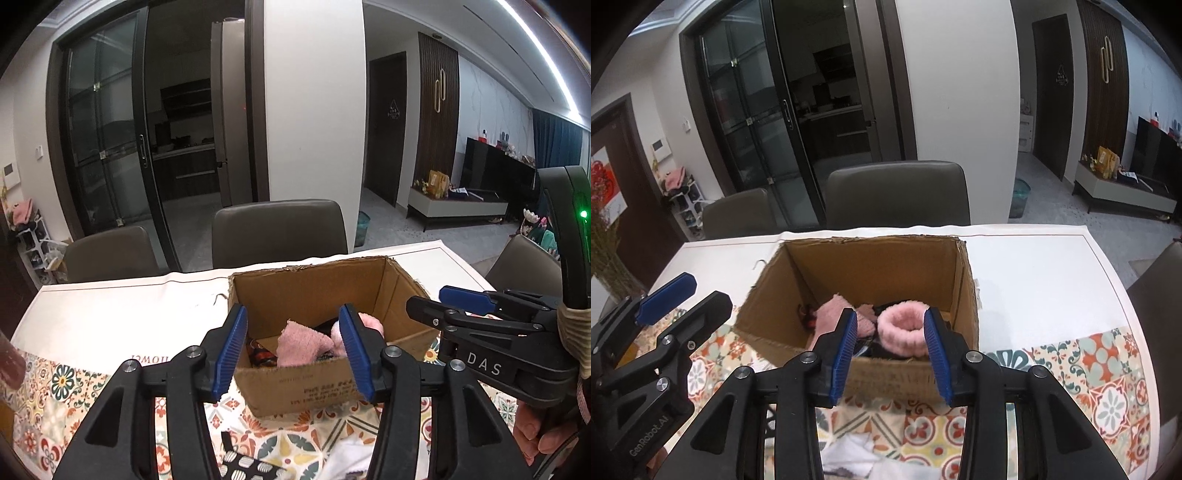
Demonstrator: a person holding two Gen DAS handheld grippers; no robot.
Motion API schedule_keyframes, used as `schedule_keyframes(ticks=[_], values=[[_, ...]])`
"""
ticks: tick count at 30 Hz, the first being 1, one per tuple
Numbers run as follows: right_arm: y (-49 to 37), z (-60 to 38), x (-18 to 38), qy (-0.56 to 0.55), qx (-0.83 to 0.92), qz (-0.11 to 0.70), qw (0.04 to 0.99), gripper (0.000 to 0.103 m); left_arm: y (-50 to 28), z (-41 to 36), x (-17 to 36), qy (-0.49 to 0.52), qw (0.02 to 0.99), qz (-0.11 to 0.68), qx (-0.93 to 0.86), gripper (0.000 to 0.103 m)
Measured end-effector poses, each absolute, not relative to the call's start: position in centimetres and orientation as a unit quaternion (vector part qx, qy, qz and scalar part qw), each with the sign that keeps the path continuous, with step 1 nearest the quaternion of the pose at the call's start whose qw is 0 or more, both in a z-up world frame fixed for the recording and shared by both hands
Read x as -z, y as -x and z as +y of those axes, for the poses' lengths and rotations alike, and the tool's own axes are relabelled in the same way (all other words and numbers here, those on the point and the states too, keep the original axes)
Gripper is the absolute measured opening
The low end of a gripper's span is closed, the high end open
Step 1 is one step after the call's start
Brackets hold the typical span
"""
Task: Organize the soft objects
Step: 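Withdraw both tools from the box toward the white cloth and grey pouch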
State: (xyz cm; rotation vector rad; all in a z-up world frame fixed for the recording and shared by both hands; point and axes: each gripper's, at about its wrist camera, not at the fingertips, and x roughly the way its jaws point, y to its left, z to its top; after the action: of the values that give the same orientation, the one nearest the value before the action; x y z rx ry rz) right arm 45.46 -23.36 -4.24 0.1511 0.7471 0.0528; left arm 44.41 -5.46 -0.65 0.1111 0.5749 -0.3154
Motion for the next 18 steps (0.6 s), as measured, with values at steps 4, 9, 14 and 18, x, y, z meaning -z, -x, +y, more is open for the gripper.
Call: schedule_keyframes(ticks=[4, 9, 14, 18], values=[[-43.8, -23.4, 3.8, -0.08, -0.024, 0.355, 0.931, 0.051, -42.7, -5.0, 0.3, -0.049, 0.947, 0.28, 0.149, 0.057], [-41.8, -23.4, 3.9, -0.086, -0.027, 0.356, 0.93, 0.051, -40.5, -4.4, 0.3, -0.04, 0.947, 0.283, 0.146, 0.059], [-39.8, -23.3, 4.2, -0.077, -0.025, 0.358, 0.93, 0.055, -38.4, -4.3, 0.8, -0.049, 0.947, 0.286, 0.139, 0.06], [-38.3, -23.2, 4.8, -0.067, -0.022, 0.363, 0.929, 0.055, -36.9, -4.3, 1.7, -0.054, 0.944, 0.295, 0.135, 0.06]])
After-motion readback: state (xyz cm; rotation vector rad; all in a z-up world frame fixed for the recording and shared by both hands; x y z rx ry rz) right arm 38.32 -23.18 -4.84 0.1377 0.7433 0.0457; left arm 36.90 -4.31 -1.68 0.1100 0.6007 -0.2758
